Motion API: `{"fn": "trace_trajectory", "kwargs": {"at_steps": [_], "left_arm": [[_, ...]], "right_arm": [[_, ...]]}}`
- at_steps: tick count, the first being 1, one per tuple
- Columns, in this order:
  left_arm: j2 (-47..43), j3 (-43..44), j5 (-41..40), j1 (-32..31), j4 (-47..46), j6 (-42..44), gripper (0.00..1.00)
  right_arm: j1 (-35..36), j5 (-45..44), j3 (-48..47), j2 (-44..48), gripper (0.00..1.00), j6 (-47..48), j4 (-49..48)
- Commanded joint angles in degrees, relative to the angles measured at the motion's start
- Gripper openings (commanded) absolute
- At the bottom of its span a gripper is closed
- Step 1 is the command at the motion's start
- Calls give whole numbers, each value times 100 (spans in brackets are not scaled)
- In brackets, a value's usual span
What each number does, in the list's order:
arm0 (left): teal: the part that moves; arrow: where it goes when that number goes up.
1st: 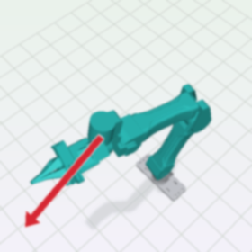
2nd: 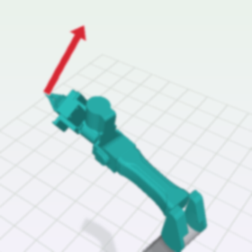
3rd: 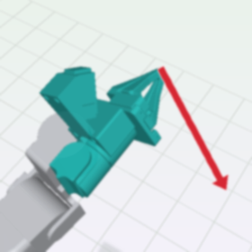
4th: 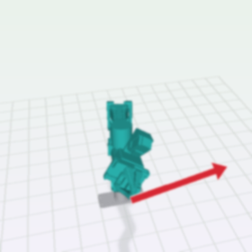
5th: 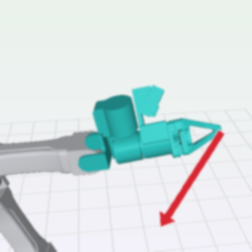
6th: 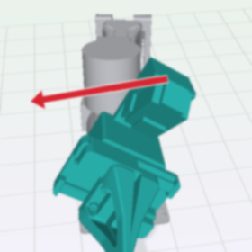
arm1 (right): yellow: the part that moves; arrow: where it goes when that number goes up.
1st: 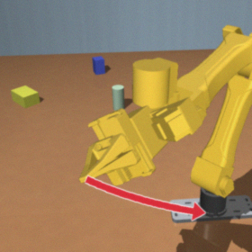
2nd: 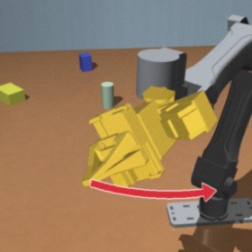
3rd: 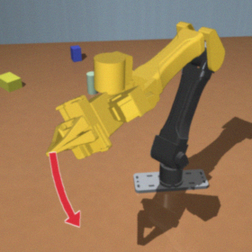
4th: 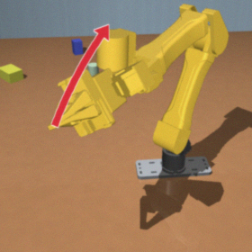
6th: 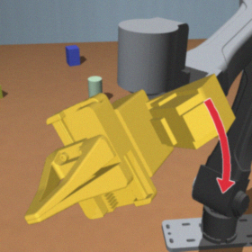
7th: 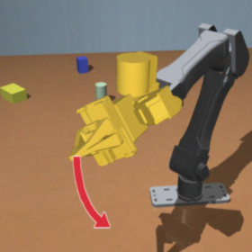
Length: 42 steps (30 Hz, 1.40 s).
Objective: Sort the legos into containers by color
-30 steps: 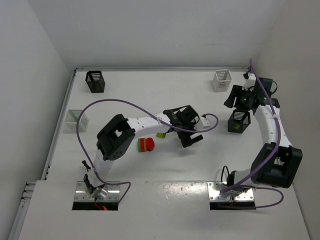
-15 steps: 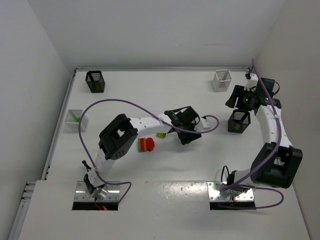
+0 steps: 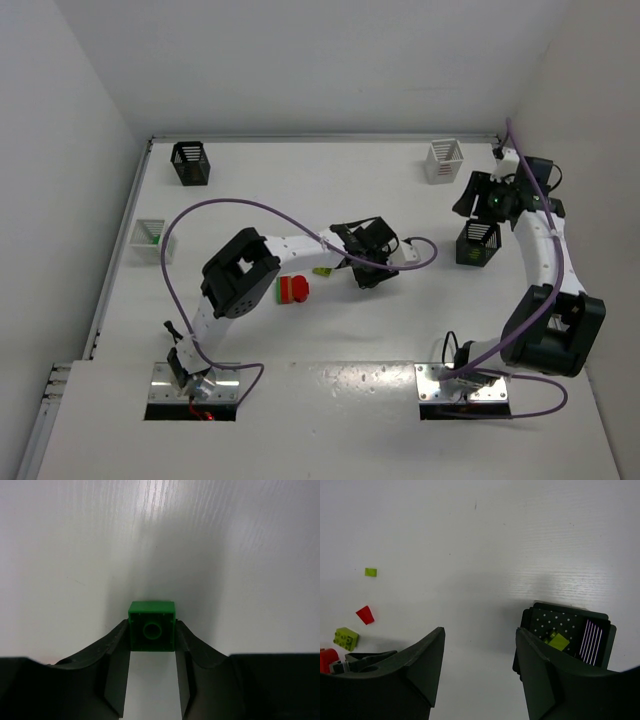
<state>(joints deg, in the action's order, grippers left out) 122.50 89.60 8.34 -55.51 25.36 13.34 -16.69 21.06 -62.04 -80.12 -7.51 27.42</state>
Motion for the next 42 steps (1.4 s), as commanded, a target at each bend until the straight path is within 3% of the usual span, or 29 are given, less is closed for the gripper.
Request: {"fn": "trace_trajectory", "kwargs": {"at_steps": [1,7,13,17,22,25,29,36,42], "left_arm": [[64,-31,115,13,21,107,40],[64,-83,63,13,21,107,36],[-883,-136,27,496,197,-261,35],[-2087,-424,80,1539,258,-929,35],[-3564,-786,-456,2893,800,-992,35],[-4468,-1093,-343,4340,1250,-992,35],[-5050,-1278,220,5730,1778,-624,35],[-5131,-1490,932,7693,2254,-78,35],[-4051,-1183,1714,9083,2658,388,35]], "right_arm": [[-36,83,-80,14,59,56,-52],[-36,83,-80,14,59,109,-52],[-36,504,-186,14,59,249,62],[157,943,-10,66,59,303,53],[736,1295,-123,-197,64,513,53],[1507,1173,-308,-460,67,513,-33],[2326,936,-615,-794,68,513,-158],[3443,470,-1424,-1428,68,821,35],[4076,188,-1636,-1805,68,997,158]]}}
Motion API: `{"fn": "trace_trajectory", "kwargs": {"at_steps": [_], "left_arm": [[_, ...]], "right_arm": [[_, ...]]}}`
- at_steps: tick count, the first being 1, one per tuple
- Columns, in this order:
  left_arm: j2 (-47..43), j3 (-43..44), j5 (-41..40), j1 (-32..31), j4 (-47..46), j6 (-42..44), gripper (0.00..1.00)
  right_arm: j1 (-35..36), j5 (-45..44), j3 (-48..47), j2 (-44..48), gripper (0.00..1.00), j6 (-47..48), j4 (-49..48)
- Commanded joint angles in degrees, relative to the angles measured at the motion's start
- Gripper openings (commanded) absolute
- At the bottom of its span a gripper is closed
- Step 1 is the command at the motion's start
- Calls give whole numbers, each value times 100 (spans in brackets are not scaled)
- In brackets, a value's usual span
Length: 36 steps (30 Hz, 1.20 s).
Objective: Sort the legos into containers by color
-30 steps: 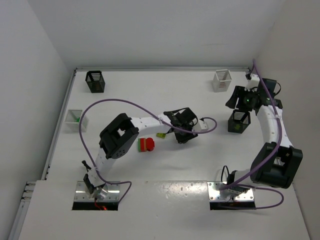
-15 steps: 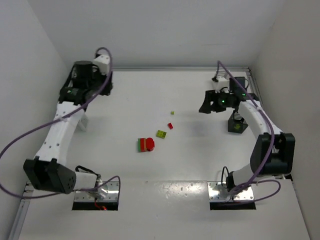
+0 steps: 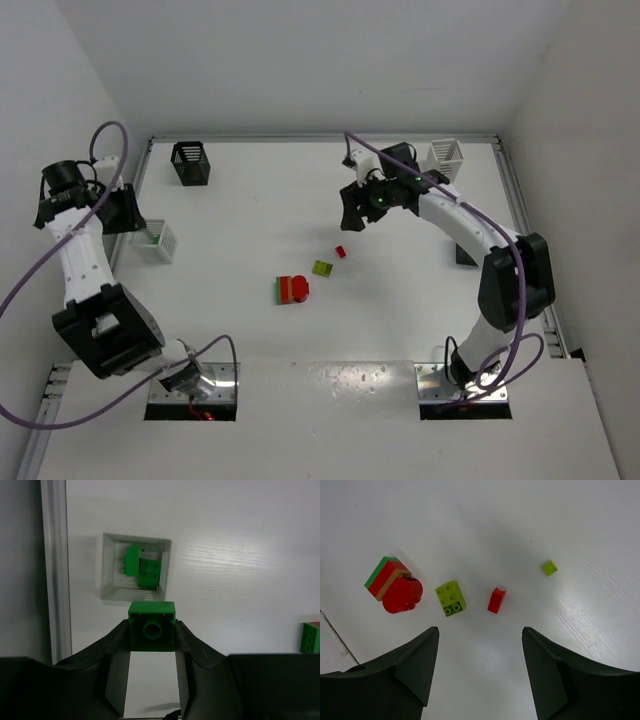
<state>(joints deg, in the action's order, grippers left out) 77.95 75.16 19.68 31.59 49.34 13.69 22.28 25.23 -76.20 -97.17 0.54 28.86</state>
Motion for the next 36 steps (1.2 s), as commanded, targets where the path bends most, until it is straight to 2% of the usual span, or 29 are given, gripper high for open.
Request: {"fn": "trace_trajectory", "kwargs": {"at_steps": [1,4,11,15,19,29,32,36], "left_arm": [[553,332,737,478,382,449,36],[1002,640,879,698,514,590,37],[1266,1001,879,638,646,652,39],[1144,940,660,392,647,652,41],[1195,940,449,172,594,591,48],[1424,755,-447,-118,103,240,52],[1424,755,-448,-118,50,239,58],[1039,755,428,-118,-20,292,68]], "right_arm": [[232,-308,-219,-101,68,253,14],[364,-361,-167,-101,68,306,-39],[531,-484,-61,-101,68,307,-144],[584,-484,44,-154,69,307,-267],[584,-484,44,-206,69,307,-267],[637,-590,202,-206,69,360,-267],[637,-519,316,-154,69,499,-197],[637,-634,607,-22,69,763,-276]]}}
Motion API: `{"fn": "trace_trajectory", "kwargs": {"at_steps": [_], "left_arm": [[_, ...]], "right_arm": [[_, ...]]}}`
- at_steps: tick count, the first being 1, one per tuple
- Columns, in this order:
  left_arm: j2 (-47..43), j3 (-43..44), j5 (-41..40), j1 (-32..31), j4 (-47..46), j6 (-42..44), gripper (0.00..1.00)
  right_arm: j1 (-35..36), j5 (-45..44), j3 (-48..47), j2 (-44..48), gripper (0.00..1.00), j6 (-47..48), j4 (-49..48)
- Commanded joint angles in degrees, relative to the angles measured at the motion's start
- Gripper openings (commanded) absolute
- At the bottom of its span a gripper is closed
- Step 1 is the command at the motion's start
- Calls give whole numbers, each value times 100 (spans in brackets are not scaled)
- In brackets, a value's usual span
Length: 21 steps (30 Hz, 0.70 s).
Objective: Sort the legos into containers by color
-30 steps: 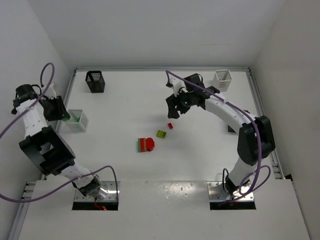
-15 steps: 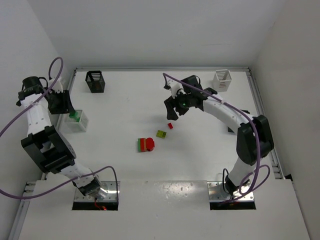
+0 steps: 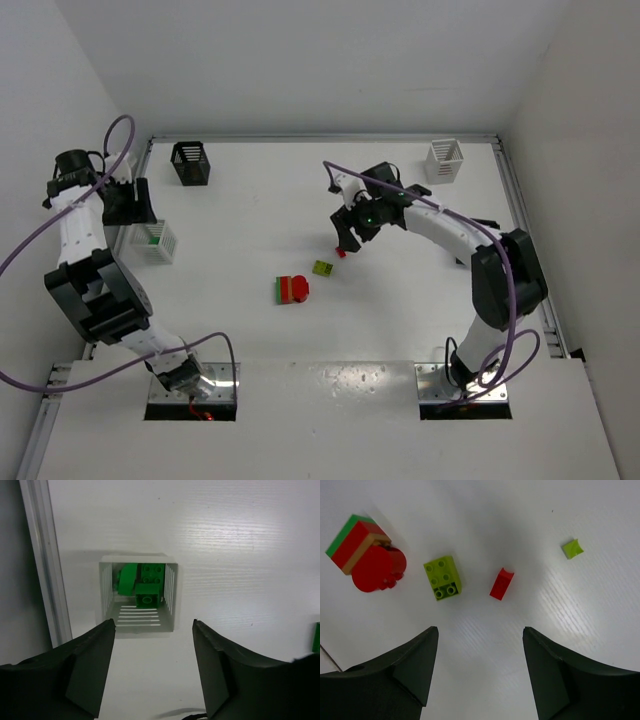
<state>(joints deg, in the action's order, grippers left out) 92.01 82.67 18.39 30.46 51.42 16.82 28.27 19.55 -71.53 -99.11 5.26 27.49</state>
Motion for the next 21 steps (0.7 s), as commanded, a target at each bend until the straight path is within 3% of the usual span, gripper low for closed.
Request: {"fn": "trace_trajectory", "kwargs": {"at_steps": [1,8,14,21], "left_arm": [[-585,3,699,-5,-290,-21,70],[-1087,3,1184,-618,-342,-266,73],[-1378,-58,1237,-805,-343,-442,75],[-1633,-58,1175,-805,-343,-443,77]], "right_arm": [[38,-118,191,173,69,431,-42],[528,-91,394,-54,69,1082,-15],[1127,-574,-606,-960,72,1083,108],[1365,-1207,-968,-1628,74,925,-76]]}}
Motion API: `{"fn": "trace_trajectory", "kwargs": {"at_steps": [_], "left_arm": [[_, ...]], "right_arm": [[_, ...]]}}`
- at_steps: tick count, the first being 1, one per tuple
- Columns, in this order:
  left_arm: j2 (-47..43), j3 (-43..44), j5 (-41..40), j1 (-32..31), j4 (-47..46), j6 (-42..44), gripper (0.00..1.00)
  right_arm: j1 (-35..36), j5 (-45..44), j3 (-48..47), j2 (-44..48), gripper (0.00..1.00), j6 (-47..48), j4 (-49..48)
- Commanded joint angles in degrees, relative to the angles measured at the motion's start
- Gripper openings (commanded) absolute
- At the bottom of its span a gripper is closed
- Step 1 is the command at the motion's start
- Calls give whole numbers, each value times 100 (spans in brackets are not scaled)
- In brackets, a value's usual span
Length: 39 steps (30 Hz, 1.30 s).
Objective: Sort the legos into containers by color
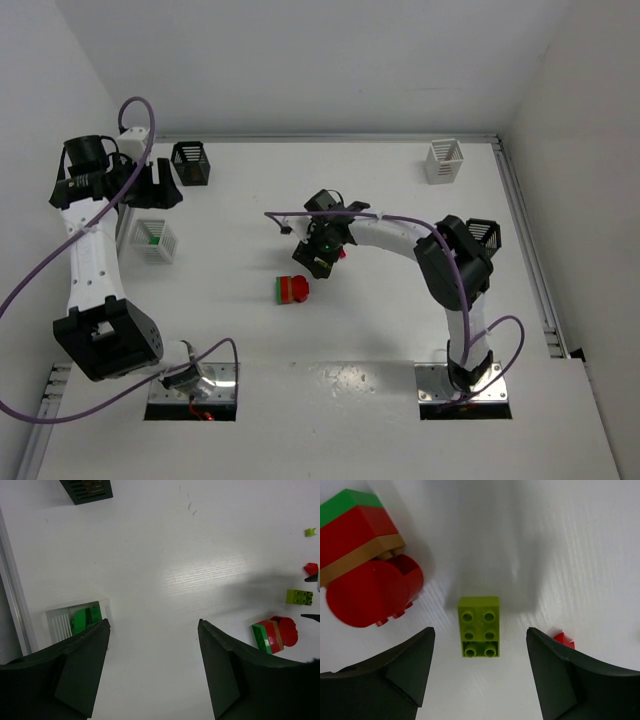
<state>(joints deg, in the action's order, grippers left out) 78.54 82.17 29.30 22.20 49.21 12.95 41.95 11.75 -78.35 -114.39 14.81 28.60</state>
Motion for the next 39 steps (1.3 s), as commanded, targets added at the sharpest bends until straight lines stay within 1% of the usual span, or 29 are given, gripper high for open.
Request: {"fn": "trace_trajectory", "kwargs": {"at_steps": [1,11,16,19,20,21,23,24,25,26,28,29,31,33,34,35,37,38,39], "left_arm": [[-287,-8,85,22,-122,-4,77],[-348,-8,137,22,-122,-3,77],[-348,-8,137,22,-122,-3,77],[-348,-8,137,22,-122,-3,78],[-348,-8,137,22,-122,-3,78],[-348,-8,137,22,-122,-3,80],[-401,-8,199,22,-122,-3,80],[-401,-8,277,22,-174,-3,81],[-453,-8,278,22,-175,-55,83],[-454,-8,339,-31,-175,-56,83],[-506,-8,340,-197,-236,-56,86],[-507,-8,340,-276,-306,-108,86],[-559,-78,261,-435,-412,-109,87],[-621,-139,129,-716,-465,-240,87],[-621,-140,-28,-821,-543,-240,87],[-621,-140,-117,-1040,-614,-319,87],[-621,-192,-257,-1252,-745,-407,87],[-621,-193,-336,-1357,-807,-486,87],[-621,-254,-337,-1584,-869,-565,87]], "right_arm": [[-3,-428,-339,-101,74,-31,-188],[102,-586,-339,-400,75,74,-135],[102,-481,-339,-514,67,128,-135],[102,-419,-287,-567,53,128,-83],[102,-367,-286,-515,47,128,-152],[102,-366,-217,-401,34,128,-153],[102,-366,-155,-216,23,58,-223],[102,-271,-207,-111,17,-21,-171],[-11,-122,-286,12,15,-257,-75],[-12,-42,-452,344,15,-398,196],[-178,-198,-453,802,15,-584,286],[-240,-382,-279,1344,14,-584,287],[-415,-559,-129,1795,12,-646,347],[-880,-743,-58,2260,11,-646,672],[-1082,-744,-6,2411,7,-646,778],[-1554,-744,99,2560,7,-646,927],[-2048,-806,223,2981,4,-559,1051],[-2547,-858,223,3088,3,-506,1112],[-2813,-858,223,3176,3,-410,1217]]}}
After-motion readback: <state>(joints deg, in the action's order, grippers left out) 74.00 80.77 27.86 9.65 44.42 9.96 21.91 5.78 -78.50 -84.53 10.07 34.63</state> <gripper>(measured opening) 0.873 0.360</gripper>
